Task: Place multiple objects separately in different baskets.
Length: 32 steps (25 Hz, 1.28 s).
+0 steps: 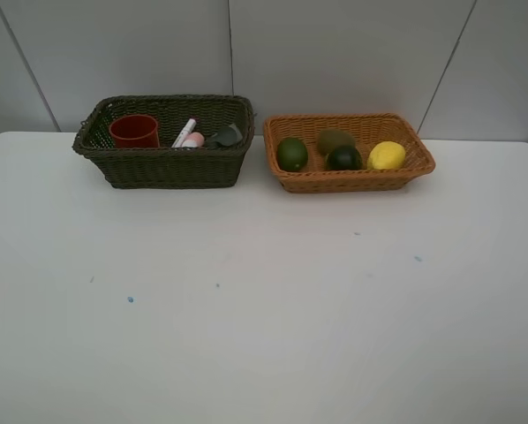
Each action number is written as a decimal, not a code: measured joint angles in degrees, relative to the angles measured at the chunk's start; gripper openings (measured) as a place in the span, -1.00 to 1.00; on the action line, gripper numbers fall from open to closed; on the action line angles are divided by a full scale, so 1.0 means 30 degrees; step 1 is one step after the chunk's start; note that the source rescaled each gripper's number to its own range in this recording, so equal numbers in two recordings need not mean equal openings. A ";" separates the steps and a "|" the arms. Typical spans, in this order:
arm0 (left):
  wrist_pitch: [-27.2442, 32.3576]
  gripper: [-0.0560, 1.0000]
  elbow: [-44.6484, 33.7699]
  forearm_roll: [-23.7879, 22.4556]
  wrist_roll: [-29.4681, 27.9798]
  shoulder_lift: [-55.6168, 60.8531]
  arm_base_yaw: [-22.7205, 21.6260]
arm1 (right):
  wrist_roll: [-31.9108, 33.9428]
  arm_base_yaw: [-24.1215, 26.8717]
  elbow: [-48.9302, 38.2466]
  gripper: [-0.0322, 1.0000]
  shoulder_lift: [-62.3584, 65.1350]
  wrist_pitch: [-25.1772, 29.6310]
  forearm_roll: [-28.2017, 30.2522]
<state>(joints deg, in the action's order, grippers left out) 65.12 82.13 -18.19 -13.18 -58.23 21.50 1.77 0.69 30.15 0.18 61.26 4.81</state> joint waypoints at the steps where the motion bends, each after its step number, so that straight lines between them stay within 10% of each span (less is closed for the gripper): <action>1: 0.0047 0.99 -0.0768 -0.0116 -0.0021 0.1168 0.0000 | 0.0000 0.0000 0.0000 0.98 0.0000 0.0000 0.0000; 17: 0.0826 0.99 -1.1502 0.1555 -0.0372 1.6950 -0.3587 | 0.0000 0.0000 0.0000 0.98 0.0000 0.0000 0.0000; 32: -0.1023 0.99 -1.7699 0.4555 -0.0357 1.9551 -0.5014 | 0.0000 0.0000 0.0000 0.98 0.0000 0.0000 0.0000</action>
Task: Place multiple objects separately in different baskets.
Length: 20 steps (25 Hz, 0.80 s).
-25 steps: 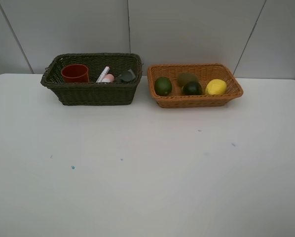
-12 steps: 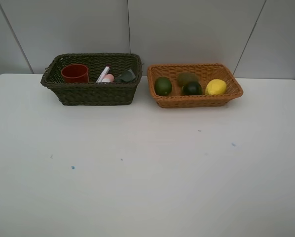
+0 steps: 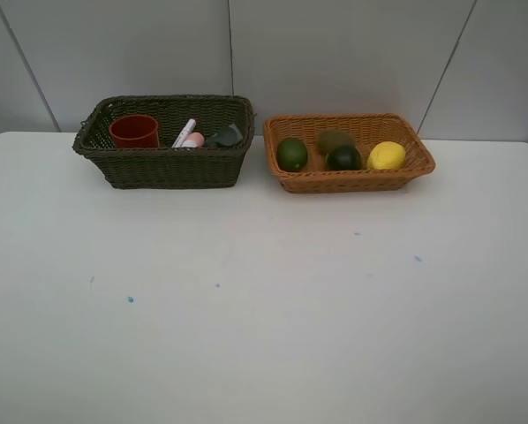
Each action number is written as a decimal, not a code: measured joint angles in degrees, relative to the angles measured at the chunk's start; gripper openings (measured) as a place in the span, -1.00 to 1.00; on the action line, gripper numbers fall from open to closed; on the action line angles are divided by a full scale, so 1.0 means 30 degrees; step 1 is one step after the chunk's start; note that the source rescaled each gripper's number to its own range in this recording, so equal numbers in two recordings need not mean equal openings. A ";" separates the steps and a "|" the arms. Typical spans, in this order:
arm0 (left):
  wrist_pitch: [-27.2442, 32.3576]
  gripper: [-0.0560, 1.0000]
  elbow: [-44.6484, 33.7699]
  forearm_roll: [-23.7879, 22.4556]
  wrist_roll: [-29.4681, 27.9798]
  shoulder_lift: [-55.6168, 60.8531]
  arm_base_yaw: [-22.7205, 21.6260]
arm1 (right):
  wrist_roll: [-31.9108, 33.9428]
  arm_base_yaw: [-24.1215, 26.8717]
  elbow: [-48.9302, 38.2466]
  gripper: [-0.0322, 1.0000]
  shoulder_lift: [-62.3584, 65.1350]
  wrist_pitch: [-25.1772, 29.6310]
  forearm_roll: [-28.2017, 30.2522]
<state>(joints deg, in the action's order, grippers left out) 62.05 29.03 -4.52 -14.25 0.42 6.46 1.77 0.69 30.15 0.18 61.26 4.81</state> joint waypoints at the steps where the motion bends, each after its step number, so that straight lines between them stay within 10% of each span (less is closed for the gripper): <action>1: -0.0082 0.99 0.0000 0.0000 0.0000 0.0000 0.0000 | 0.0000 0.0000 0.0000 0.98 0.0000 0.0000 0.0000; 20: -0.0145 0.99 -0.0037 0.0000 0.0156 0.0000 0.0000 | 0.0000 0.0000 0.0000 0.98 0.0000 0.0000 0.0000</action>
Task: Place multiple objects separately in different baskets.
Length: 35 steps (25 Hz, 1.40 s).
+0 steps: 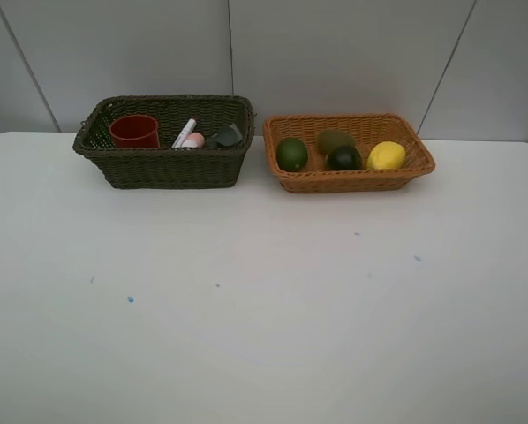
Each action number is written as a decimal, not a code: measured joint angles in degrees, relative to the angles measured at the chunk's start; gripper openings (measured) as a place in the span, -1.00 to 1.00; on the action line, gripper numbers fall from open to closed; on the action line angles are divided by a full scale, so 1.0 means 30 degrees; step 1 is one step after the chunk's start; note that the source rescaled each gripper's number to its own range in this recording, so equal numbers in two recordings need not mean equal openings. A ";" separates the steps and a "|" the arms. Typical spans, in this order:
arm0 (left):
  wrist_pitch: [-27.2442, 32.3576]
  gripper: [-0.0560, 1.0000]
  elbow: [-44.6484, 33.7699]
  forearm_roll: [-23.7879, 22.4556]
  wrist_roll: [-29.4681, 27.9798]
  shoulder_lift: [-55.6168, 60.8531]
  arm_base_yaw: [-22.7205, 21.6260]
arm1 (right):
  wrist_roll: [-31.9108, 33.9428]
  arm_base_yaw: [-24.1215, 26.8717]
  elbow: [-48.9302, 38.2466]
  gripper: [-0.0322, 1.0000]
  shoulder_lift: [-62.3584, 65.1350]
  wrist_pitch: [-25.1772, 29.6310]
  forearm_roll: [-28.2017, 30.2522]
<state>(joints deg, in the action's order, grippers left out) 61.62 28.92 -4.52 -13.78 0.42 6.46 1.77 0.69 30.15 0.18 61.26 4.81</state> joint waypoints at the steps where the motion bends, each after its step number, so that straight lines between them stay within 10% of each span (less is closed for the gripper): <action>1: 0.0000 0.99 0.0000 0.0000 0.0000 0.0000 0.0000 | 0.0000 0.0000 0.0000 0.98 0.0000 0.0000 0.0000; 35: 0.0000 0.99 0.0000 0.0000 0.0047 0.0000 0.0000 | 0.0000 0.0000 0.0000 0.98 0.0000 0.0000 0.0000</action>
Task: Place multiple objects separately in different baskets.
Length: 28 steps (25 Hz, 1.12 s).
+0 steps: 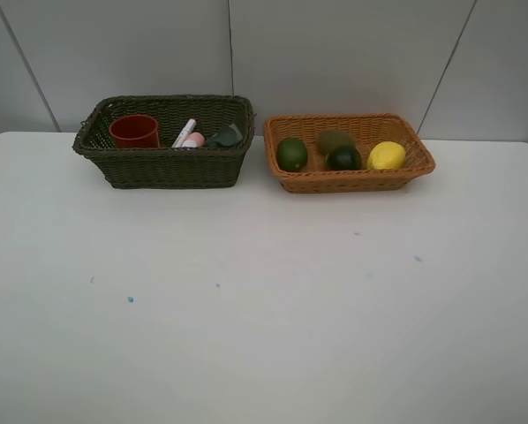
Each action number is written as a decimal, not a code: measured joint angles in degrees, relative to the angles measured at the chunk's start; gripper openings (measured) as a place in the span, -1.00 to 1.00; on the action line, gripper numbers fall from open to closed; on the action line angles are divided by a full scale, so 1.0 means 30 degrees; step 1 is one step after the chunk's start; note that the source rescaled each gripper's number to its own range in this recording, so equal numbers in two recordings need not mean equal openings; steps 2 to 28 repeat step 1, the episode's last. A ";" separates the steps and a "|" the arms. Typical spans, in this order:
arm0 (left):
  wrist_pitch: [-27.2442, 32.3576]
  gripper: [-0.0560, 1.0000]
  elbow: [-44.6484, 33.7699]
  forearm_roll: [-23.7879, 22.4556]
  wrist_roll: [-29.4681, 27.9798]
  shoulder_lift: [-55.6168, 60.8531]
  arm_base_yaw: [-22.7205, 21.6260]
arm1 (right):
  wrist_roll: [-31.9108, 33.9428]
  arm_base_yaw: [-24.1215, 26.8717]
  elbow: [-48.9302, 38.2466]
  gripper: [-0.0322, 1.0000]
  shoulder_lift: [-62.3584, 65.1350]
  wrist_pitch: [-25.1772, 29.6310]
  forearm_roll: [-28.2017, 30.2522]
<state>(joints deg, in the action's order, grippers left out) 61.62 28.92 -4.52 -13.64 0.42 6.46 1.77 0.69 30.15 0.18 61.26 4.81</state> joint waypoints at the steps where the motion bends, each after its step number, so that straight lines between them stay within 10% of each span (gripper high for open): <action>1: 0.0000 0.99 0.0000 0.0000 0.0000 0.0000 0.0000 | 0.0000 0.0000 0.0000 0.98 0.0000 0.0000 0.0000; 28: 0.0000 0.99 0.0000 0.0000 0.0000 0.0000 0.0000 | 0.0000 0.0000 0.0000 0.98 0.0000 0.0000 0.0000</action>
